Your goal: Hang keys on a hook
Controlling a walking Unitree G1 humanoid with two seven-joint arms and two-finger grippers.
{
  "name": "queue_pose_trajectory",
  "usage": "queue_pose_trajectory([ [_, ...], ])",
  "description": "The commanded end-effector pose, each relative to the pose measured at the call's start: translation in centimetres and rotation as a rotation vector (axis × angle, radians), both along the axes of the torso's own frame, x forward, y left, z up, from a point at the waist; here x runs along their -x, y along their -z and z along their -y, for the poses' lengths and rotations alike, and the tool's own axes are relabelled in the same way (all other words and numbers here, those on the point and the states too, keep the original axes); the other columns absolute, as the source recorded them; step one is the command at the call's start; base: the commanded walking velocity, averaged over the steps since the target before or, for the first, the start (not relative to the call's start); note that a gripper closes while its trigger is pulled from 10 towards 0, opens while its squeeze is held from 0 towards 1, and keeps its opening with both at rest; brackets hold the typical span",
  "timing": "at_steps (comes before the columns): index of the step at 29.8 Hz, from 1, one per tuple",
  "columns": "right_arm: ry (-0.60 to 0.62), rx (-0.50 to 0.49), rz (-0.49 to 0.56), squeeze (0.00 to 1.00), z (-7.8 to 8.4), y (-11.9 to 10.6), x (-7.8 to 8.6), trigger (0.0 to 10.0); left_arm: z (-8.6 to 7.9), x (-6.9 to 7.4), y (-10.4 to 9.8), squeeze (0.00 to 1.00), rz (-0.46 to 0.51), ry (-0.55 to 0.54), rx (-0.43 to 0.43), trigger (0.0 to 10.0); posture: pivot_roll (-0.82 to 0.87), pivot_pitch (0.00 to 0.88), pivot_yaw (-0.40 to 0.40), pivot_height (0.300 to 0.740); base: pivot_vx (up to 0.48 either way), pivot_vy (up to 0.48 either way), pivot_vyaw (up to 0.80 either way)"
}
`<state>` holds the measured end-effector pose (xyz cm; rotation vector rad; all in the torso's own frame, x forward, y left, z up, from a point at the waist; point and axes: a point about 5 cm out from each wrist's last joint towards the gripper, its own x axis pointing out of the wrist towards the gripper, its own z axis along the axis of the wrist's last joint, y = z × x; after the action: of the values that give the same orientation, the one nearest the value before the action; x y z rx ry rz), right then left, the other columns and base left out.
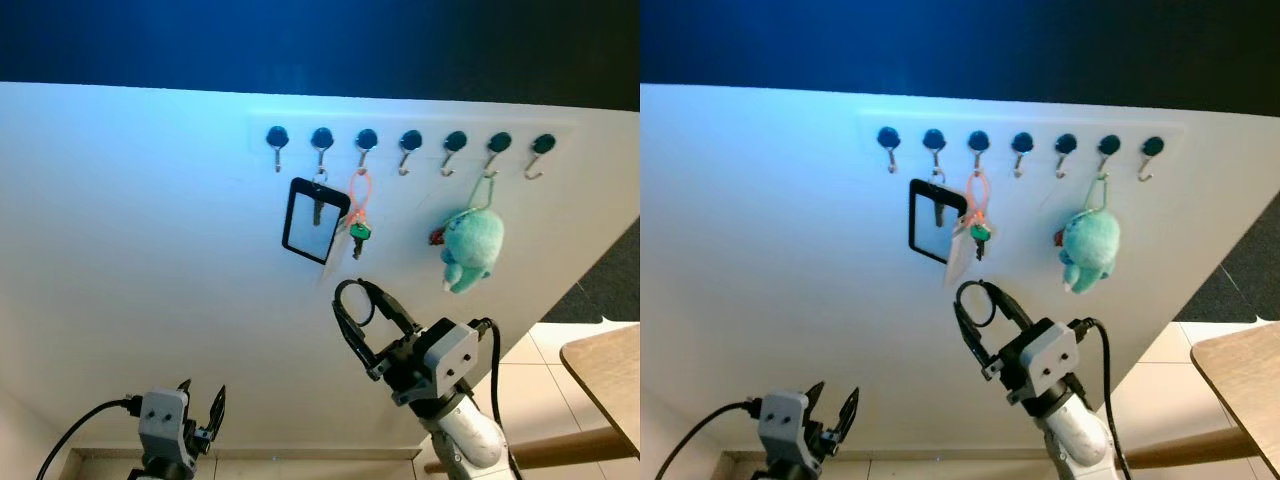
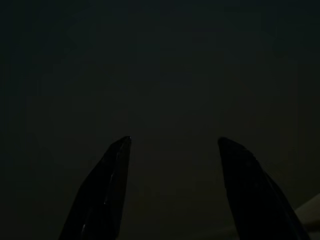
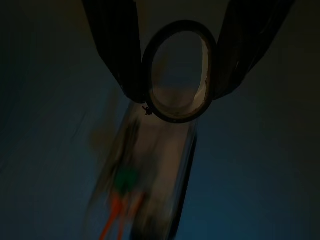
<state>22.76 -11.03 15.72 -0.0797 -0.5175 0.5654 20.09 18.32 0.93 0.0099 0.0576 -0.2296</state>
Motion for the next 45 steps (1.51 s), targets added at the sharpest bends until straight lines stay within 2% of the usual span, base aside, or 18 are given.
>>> queue_pose_trajectory([
  [1, 0.008, -0.017, 0.020, 0.00, 0.0, -0.9, 0.0, 10.0, 0.3, 0.2, -0.1, 0.00, 0.000, 0.010, 0.015, 10.0, 0.06, 0.087, -0.025, 0.740, 0.000, 0.000, 0.00],
  [4, 0.012, -0.040, 0.044, 0.00, 0.0, -1.9, -0.2, 10.0, 0.4, -0.3, -1.0, 0.00, 0.036, 0.010, 0.032, 10.0, 0.06, 0.087, -0.025, 0.740, 0.000, 0.000, 0.00],
  [6, 0.023, -0.088, 0.102, 0.00, -0.1, -4.1, -0.6, 10.0, 1.1, -1.5, -3.7, 0.00, 0.150, 0.030, 0.073, 10.0, 0.06, 0.086, -0.026, 0.740, 0.000, 0.000, 0.00],
  [8, 0.023, -0.088, 0.102, 0.00, -0.1, -4.1, -0.6, 10.0, 1.1, -1.5, -3.7, 0.00, 0.150, 0.030, 0.073, 10.0, 0.06, 0.086, -0.026, 0.740, 0.000, 0.000, 0.00],
  [9, 0.014, -0.113, 0.137, 0.00, -0.2, -5.3, -0.8, 10.0, 2.1, -2.4, -6.8, 0.00, 0.273, 0.061, 0.120, 10.0, 0.06, 0.086, -0.028, 0.740, 0.000, 0.000, 0.00],
  [10, 0.008, -0.118, 0.149, 0.00, -0.3, -5.7, -0.9, 10.0, 2.6, -2.6, -8.2, 0.00, 0.327, 0.082, 0.137, 10.0, 0.05, 0.087, -0.028, 0.740, 0.000, 0.000, 0.00],
  [12, 0.008, -0.118, 0.149, 0.00, -0.3, -5.7, -0.9, 10.0, 2.6, -2.6, -8.2, 0.00, 0.327, 0.082, 0.137, 10.0, 0.05, 0.087, -0.028, 0.740, 0.000, 0.000, 0.00],
  [14, 0.010, -0.129, 0.162, 0.00, -0.2, -6.3, -1.0, 10.0, 3.6, -2.7, -10.8, 0.00, 0.424, 0.134, 0.156, 10.0, 0.06, 0.087, -0.030, 0.740, 0.000, 0.000, 0.00],
  [15, 0.010, -0.129, 0.162, 0.00, -0.2, -6.3, -1.0, 10.0, 3.6, -2.7, -10.8, 0.00, 0.424, 0.134, 0.156, 10.0, 0.06, 0.087, -0.030, 0.740, 0.000, 0.000, 0.00],
  [16, 0.016, -0.135, 0.165, 0.00, -0.1, -6.5, -1.0, 10.0, 4.1, -2.6, -12.1, 0.00, 0.465, 0.169, 0.163, 10.0, 0.06, 0.088, -0.031, 0.740, 0.000, 0.000, 0.00],
  [18, 0.016, -0.135, 0.165, 0.00, -0.1, -6.5, -1.0, 10.0, 4.1, -2.6, -12.1, 0.00, 0.465, 0.169, 0.163, 10.0, 0.06, 0.088, -0.031, 0.740, 0.000, 0.000, 0.00],
  [19, 0.031, -0.143, 0.165, 0.00, 0.1, -6.7, -1.1, 10.0, 5.6, -2.0, -14.6, 0.00, 0.551, 0.290, 0.134, 10.0, 0.06, 0.090, -0.032, 0.740, 0.000, 0.000, 0.00],
  [20, 0.039, -0.144, 0.164, 0.00, 0.2, -6.7, -1.1, 10.0, 6.2, -1.6, -15.4, 0.00, 0.581, 0.353, 0.110, 10.0, 0.06, 0.090, -0.032, 0.740, 0.000, 0.000, 0.00],
  [24, 0.059, -0.146, 0.149, 0.00, 0.5, -6.7, -1.2, 10.0, 7.3, -0.9, -16.2, 0.00, 0.593, 0.462, 0.060, 10.0, 0.06, 0.092, -0.034, 0.740, 0.000, 0.000, 0.00],
  [31, 0.088, -0.169, 0.164, 0.00, 0.7, -7.4, -1.8, 10.0, 8.5, -1.3, -17.7, 0.00, 0.639, 0.502, 0.063, 10.0, 0.06, 0.092, -0.033, 0.740, 0.000, 0.000, 0.00],
  [35, 0.095, -0.178, 0.179, 0.00, 0.9, -8.0, -1.9, 10.0, 9.7, -0.9, -18.2, 0.00, 0.651, 0.583, 0.053, 10.0, 0.06, 0.090, -0.038, 0.740, 0.000, 0.000, 0.00],
  [41, 0.104, -0.181, 0.193, 0.00, 0.9, -8.3, -1.9, 10.0, 10.4, -1.0, -18.7, 0.00, 0.663, 0.598, 0.063, 10.0, 0.06, 0.089, -0.038, 0.740, 0.000, 0.000, 0.00],
  [45, 0.138, -0.200, 0.207, 0.00, 1.3, -8.9, -1.9, 10.0, 11.1, -0.9, -20.1, 0.00, 0.698, 0.616, 0.091, 10.0, 0.05, 0.086, -0.030, 0.740, 0.000, 0.000, 0.00],
])
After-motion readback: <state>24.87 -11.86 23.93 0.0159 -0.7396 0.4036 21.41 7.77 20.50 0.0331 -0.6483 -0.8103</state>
